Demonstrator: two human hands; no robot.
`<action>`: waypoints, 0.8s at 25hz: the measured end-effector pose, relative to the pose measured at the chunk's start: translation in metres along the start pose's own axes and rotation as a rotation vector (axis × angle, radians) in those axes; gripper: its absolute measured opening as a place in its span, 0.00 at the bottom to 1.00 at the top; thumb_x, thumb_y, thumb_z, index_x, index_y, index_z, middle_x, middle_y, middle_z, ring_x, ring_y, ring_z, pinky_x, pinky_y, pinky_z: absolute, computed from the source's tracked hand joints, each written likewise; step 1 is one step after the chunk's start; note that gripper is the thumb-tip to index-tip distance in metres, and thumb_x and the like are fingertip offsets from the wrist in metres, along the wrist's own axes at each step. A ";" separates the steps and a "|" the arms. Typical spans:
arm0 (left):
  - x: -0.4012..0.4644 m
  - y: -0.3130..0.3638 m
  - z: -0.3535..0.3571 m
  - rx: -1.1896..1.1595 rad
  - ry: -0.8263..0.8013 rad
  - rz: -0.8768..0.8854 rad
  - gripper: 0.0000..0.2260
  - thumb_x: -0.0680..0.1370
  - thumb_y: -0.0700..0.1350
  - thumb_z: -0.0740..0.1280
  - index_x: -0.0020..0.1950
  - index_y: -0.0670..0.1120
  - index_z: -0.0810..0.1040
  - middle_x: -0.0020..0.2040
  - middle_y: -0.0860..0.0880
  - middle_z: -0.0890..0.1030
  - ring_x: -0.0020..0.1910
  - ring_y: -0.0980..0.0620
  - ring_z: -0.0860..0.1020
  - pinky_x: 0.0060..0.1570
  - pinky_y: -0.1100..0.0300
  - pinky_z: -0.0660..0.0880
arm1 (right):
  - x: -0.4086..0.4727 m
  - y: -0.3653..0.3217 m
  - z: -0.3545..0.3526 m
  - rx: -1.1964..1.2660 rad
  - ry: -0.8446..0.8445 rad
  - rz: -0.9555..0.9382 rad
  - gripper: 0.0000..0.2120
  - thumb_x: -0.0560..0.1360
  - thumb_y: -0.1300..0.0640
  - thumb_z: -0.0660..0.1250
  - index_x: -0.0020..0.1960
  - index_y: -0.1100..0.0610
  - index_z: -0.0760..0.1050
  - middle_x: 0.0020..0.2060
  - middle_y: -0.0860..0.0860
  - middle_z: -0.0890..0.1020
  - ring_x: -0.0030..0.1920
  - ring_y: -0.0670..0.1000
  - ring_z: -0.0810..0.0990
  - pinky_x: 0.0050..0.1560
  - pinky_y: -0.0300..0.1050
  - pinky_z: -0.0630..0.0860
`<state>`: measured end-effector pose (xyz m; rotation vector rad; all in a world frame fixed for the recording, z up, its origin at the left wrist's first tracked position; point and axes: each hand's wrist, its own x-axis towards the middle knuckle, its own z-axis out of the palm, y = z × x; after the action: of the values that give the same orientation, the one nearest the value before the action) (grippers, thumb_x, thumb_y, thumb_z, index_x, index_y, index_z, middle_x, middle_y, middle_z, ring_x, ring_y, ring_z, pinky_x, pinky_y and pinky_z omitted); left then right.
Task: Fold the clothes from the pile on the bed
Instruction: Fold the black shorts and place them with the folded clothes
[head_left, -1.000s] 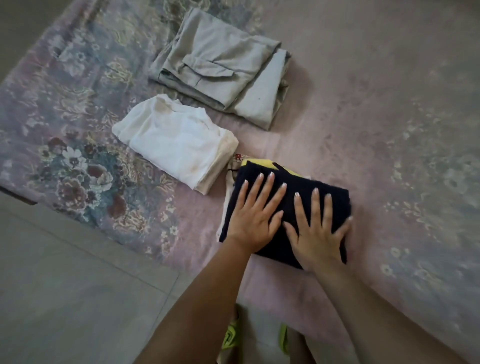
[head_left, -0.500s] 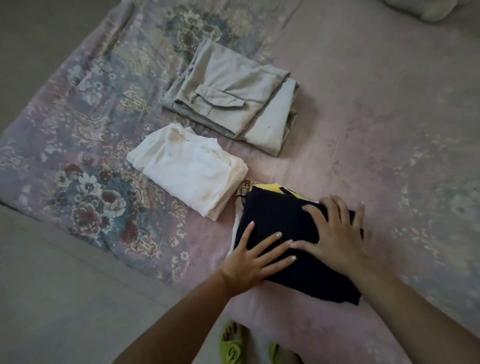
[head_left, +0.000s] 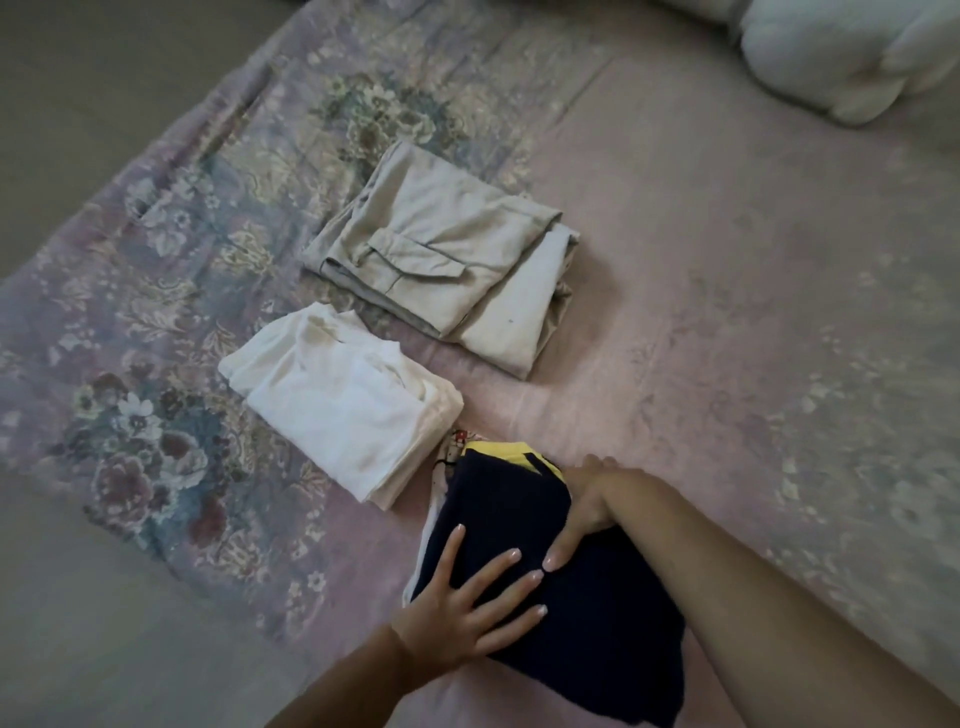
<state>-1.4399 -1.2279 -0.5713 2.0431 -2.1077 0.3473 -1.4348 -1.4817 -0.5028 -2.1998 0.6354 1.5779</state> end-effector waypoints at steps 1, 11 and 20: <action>0.003 0.002 -0.001 0.004 0.019 0.019 0.16 0.81 0.46 0.62 0.69 0.51 0.67 0.69 0.47 0.71 0.69 0.42 0.68 0.59 0.29 0.64 | 0.001 0.003 0.000 0.011 0.015 -0.057 0.60 0.43 0.31 0.78 0.71 0.44 0.61 0.67 0.50 0.63 0.69 0.56 0.62 0.65 0.59 0.68; 0.101 -0.059 -0.038 -0.067 0.080 0.186 0.11 0.79 0.43 0.64 0.62 0.49 0.71 0.64 0.47 0.77 0.65 0.42 0.74 0.58 0.28 0.67 | -0.067 0.065 -0.044 0.763 0.012 -0.295 0.37 0.54 0.56 0.83 0.58 0.44 0.70 0.56 0.45 0.80 0.55 0.45 0.78 0.61 0.45 0.73; 0.138 -0.324 -0.093 0.159 0.038 0.146 0.15 0.80 0.41 0.61 0.66 0.49 0.69 0.68 0.45 0.74 0.67 0.42 0.72 0.56 0.30 0.68 | -0.049 -0.058 -0.292 0.576 0.290 -0.507 0.29 0.64 0.53 0.79 0.62 0.51 0.73 0.57 0.51 0.81 0.56 0.50 0.80 0.61 0.50 0.74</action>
<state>-1.1242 -1.3403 -0.4295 1.9501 -2.2791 0.5883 -1.1864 -1.5806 -0.3638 -1.9385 0.4760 0.7170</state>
